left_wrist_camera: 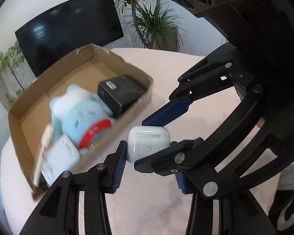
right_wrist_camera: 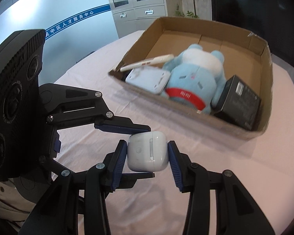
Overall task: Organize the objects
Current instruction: 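Carry the earbuds case into the box and open both grippers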
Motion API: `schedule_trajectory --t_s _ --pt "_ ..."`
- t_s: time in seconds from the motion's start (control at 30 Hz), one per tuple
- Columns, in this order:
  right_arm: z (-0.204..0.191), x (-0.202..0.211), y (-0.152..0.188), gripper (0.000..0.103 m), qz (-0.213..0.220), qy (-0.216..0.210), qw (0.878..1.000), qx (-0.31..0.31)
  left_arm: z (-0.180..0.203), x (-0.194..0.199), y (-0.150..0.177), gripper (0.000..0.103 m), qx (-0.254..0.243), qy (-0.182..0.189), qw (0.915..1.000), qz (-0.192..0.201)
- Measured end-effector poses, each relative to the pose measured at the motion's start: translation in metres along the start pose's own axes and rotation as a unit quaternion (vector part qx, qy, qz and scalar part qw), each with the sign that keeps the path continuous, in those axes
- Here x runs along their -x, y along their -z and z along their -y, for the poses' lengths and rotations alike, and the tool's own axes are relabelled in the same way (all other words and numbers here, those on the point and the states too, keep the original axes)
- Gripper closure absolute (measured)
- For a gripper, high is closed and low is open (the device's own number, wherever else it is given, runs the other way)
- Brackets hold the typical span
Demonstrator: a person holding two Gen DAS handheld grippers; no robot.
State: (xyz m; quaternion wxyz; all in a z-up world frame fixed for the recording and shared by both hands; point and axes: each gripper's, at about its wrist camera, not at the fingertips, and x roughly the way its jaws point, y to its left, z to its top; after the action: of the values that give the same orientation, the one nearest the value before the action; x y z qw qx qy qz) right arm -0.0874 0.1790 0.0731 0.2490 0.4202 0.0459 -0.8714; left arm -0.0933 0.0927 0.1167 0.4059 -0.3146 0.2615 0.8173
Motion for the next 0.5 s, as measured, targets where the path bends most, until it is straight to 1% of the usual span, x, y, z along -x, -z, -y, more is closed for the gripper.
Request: schedule_trajectory --t_s 0.2,0.37,0.43,0.47,0.5 --pt "0.04 -0.003 -0.045 0.063 0.021 0.003 1.0 -0.007 -0.045 -0.023 -0.047 0.061 -0.008 -0.003 0.9999 0.008" --pt "0.079 -0.016 -0.08 0.063 0.036 0.002 0.999 -0.028 -0.091 -0.053 -0.083 0.061 0.011 0.007 0.9999 0.003" --pt "0.091 -0.022 -0.091 0.065 0.041 0.005 0.999 -0.034 -0.103 -0.063 -0.091 0.061 0.016 0.011 0.9998 0.0" --pt "0.098 -0.026 -0.096 0.067 0.042 0.006 0.998 -0.036 -0.111 -0.072 -0.097 0.061 0.018 0.012 0.9998 -0.002" --pt "0.103 -0.03 -0.099 0.074 0.041 -0.002 0.998 -0.04 -0.115 -0.077 -0.1 0.061 0.018 0.012 0.9998 -0.003"
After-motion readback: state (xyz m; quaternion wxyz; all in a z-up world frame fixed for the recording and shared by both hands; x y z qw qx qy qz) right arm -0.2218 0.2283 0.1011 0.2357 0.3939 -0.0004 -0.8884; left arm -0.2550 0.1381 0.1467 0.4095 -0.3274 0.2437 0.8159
